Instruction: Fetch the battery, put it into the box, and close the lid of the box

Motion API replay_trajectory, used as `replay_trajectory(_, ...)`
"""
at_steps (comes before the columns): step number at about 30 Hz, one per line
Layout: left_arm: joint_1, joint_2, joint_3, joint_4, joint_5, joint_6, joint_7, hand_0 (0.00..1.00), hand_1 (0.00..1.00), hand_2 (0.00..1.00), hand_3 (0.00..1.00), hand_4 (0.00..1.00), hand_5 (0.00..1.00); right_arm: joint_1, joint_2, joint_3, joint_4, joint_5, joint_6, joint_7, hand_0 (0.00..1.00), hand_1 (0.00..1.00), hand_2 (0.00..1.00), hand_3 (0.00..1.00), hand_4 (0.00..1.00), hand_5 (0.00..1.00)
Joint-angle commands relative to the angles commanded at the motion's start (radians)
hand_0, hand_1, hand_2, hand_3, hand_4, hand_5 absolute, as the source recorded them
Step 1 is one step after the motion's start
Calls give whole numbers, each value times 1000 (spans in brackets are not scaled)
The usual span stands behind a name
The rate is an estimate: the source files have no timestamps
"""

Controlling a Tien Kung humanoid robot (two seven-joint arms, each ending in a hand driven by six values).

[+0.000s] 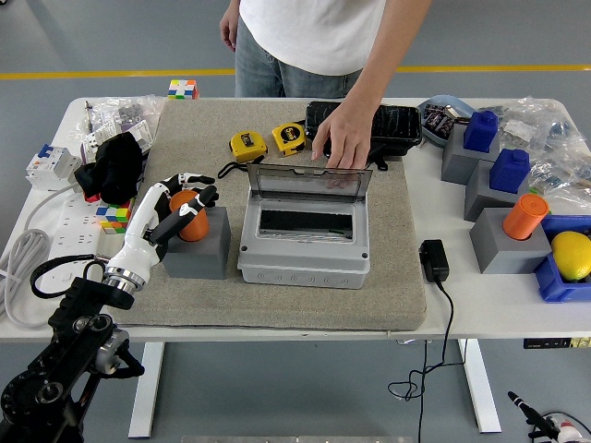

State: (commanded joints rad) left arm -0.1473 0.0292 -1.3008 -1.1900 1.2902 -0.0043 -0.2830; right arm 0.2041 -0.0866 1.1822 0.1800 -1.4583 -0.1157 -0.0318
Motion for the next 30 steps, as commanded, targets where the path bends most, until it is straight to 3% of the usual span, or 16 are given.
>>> replay_trajectory(1,-1,-1,-2,3,1,0,0,517,556,450,521,998,480,0,0,0,0,0,0,0,828,766,746,822,998,998)
replay_trajectory(13,-10,-7,-10,14,16,8,-2,484,549,441,504,998,465,1,0,2,0,0,0,0,828,766,746,823,998,998)
replay_trajectory(14,-10,-8,-10,14,17,8,-2,362,516,425,477,998,436,1,0,2,0,0,0,0,826,766,745,823,998,998)
replay_trajectory(25,-10,-12,-5,19,18,10,-2,362,531,426,478,998,444,3,0,1,0,3,-1,1,829,765,746,823,998,998)
replay_trajectory(26,-10,-12,-4,19,18,11,-2,324,384,383,457,998,424,3,0,2,0,3,0,1,828,766,745,822,998,998)
replay_trajectory(30,-8,-13,-4,20,18,16,-3,324,384,383,457,998,424,3,-1,2,0,3,-1,1,828,766,745,822,998,998)
